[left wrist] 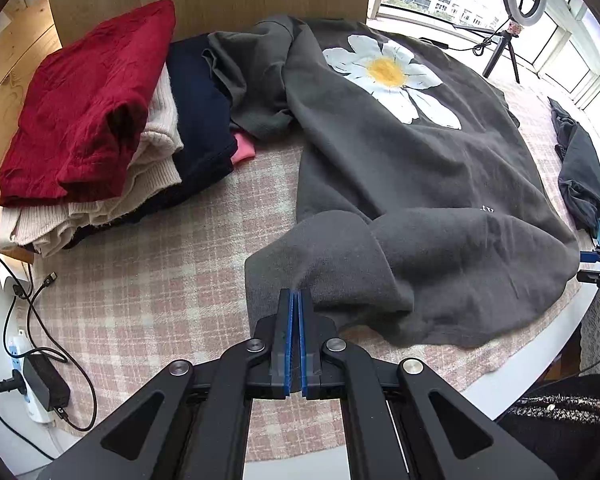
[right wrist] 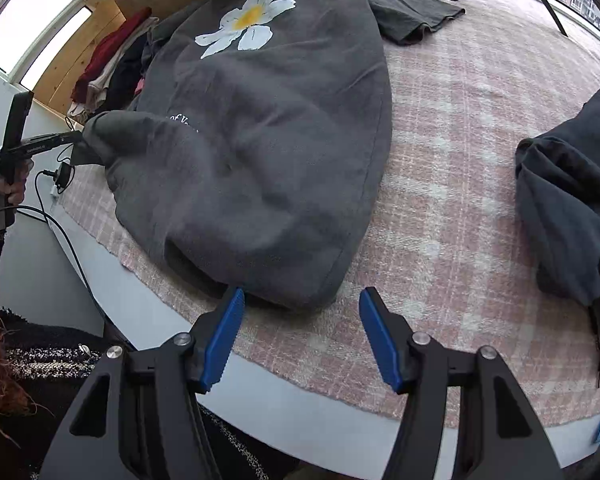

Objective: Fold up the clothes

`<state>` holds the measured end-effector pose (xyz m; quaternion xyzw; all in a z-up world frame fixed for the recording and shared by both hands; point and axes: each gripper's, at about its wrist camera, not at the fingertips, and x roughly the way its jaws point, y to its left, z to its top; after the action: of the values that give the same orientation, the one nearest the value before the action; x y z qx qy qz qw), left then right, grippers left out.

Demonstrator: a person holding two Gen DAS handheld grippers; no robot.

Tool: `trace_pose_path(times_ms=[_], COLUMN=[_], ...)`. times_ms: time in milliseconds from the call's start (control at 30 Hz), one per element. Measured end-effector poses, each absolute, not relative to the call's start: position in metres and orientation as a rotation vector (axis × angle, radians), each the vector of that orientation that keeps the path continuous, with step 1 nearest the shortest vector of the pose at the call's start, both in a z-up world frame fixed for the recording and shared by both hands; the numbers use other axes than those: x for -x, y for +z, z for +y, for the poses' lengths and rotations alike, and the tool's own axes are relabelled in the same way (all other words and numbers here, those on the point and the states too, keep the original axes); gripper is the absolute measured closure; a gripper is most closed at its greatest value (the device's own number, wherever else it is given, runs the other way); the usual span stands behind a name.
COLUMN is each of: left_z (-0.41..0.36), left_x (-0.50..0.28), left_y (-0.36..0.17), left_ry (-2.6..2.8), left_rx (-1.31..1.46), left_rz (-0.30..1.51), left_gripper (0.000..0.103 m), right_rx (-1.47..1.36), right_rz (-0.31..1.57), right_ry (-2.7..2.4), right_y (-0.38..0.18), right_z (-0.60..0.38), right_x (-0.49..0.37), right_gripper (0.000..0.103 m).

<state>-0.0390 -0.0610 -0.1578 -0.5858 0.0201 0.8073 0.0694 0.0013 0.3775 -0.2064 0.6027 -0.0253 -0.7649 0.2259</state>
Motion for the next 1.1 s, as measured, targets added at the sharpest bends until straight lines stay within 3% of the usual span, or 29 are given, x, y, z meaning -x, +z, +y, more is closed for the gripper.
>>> trace_pose_path(times_ms=[33, 67, 100, 300, 367, 433, 500, 600, 667, 767, 1100], left_z=[-0.06, -0.059, -0.058, -0.051, -0.043, -0.036, -0.034, -0.034, -0.038, -0.04, -0.013], left_x=[0.037, 0.034, 0.031, 0.025, 0.051, 0.086, 0.112, 0.14, 0.127, 0.104, 0.113], left_y=[-0.156, -0.153, -0.147, -0.094, -0.098, -0.114, -0.135, -0.16, -0.154, -0.151, -0.213], left_ry=[2.43, 2.432, 2.439, 2.488, 2.481, 2.444, 2.458, 2.48, 2.477, 2.458, 2.318], left_rx=[1.76, 1.757, 1.748, 1.626, 1.615, 1.628, 1.702, 1.801, 1.749, 1.714, 1.839], left_rz=[0.068, 0.071, 0.061, 0.067, 0.094, 0.082, 0.115, 0.145, 0.111, 0.093, 0.031], left_gripper=[0.101, 0.101, 0.101, 0.101, 0.101, 0.099, 0.097, 0.097, 0.094, 0.093, 0.078], right_rx=[-1.642, -1.623, -1.602, -1.307, -1.285, -1.309, -1.447, -1.68, -1.645, -1.591, -1.684], right_rz=[-0.063, -0.056, -0.059, -0.358, -0.435, -0.411, -0.281, -0.252, -0.252, -0.129, 0.018], right_ry=[-2.104, -2.099, -2.108, -2.262, -2.284, -2.367, -2.451, -2.409, -2.37, -2.365, -2.234], right_y=[-0.208, -0.209, -0.205, -0.088, -0.076, -0.081, -0.109, -0.151, -0.154, -0.153, -0.198], right_z=[0.372, 0.367, 0.364, 0.432, 0.449, 0.455, 0.457, 0.468, 0.471, 0.468, 0.455], right_x=[-0.001, 0.0, 0.002, 0.025, 0.054, 0.096, 0.143, 0.18, 0.173, 0.153, 0.157], right_gripper=[0.048, 0.082, 0.097, 0.097, 0.097, 0.096, 0.078, 0.076, 0.075, 0.053, 0.052])
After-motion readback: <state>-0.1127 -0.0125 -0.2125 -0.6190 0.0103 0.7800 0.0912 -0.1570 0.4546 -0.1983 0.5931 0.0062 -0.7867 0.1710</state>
